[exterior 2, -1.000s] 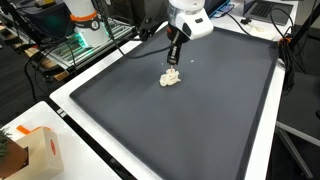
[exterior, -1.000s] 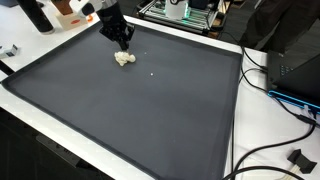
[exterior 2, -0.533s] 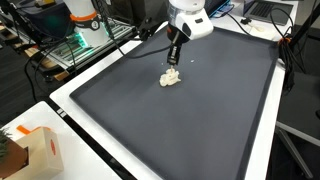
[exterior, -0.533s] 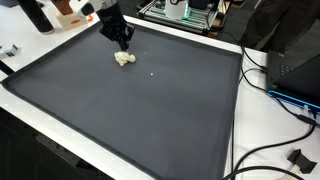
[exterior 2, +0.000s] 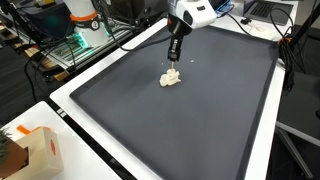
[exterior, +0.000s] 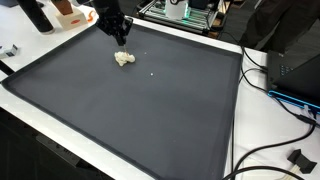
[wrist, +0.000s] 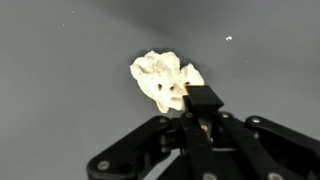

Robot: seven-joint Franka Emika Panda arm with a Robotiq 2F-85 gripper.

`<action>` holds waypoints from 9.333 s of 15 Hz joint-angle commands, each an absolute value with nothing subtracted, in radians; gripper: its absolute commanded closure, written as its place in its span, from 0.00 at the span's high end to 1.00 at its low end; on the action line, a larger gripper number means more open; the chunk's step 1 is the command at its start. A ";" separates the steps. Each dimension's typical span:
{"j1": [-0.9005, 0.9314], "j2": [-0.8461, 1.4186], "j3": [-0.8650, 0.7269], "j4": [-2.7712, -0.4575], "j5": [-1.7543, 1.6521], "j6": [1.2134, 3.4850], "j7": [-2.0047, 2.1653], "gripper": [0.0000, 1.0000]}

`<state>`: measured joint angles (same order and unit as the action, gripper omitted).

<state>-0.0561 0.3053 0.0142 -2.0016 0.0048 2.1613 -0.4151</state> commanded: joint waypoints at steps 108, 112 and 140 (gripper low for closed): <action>-0.144 0.210 -0.038 -1.978 0.449 2.023 -0.361 0.03; -0.128 0.186 -0.040 -1.970 0.336 2.014 -0.299 0.03; -0.016 0.299 -0.088 -1.882 -0.162 1.969 0.416 0.03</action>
